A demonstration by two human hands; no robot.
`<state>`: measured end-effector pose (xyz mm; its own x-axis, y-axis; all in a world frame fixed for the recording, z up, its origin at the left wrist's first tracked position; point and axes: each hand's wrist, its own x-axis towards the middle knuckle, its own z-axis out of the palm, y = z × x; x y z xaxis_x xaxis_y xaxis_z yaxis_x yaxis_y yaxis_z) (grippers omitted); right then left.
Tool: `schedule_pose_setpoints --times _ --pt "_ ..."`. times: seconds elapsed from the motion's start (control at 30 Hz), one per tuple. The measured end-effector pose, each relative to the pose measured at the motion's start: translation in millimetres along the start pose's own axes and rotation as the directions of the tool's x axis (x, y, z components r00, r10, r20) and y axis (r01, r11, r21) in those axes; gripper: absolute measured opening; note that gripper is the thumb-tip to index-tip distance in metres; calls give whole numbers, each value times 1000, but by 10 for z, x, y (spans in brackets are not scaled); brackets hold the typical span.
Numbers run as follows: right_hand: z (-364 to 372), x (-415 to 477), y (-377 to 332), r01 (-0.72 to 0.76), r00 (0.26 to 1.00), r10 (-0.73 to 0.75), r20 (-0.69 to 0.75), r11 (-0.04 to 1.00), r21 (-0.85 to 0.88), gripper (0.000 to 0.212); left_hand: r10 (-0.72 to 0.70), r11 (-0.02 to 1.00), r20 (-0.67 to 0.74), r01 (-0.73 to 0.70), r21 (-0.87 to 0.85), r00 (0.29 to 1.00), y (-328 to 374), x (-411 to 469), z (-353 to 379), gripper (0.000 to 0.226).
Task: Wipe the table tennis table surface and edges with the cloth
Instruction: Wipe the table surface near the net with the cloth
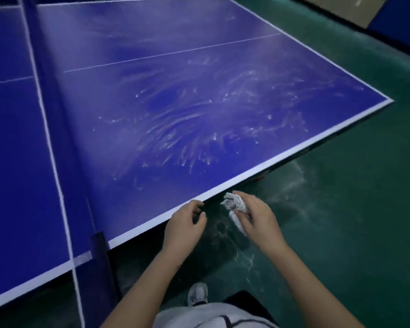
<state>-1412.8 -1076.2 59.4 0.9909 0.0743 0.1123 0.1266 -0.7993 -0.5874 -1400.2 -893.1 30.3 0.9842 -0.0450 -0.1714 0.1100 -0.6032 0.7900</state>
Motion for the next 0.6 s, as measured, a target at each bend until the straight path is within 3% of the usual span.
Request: schedule_pose_setpoints --times 0.13,0.23,0.33,0.43,0.53,0.6 --pt "305 470 -160 176 970 -182 160 983 51 37 -144 990 -147 142 -27 979 -177 64 -153 29" --pt "580 801 -364 287 924 -295 245 955 67 36 -262 965 -311 247 -87 914 -348 58 -272 30" --pt "870 1120 -670 435 834 -440 333 896 93 38 -366 930 -443 332 -155 818 -526 74 -385 30" --pt "1156 1414 -931 584 730 -584 356 803 120 37 -386 908 -546 411 -83 743 -669 134 -468 32" --pt "1482 1660 -1045 693 562 -673 481 700 172 48 -439 863 -635 494 -103 635 -707 201 -535 36" --pt "1718 1734 -1012 755 334 -674 659 610 241 59 -483 827 -675 544 -141 558 -707 225 -536 45"
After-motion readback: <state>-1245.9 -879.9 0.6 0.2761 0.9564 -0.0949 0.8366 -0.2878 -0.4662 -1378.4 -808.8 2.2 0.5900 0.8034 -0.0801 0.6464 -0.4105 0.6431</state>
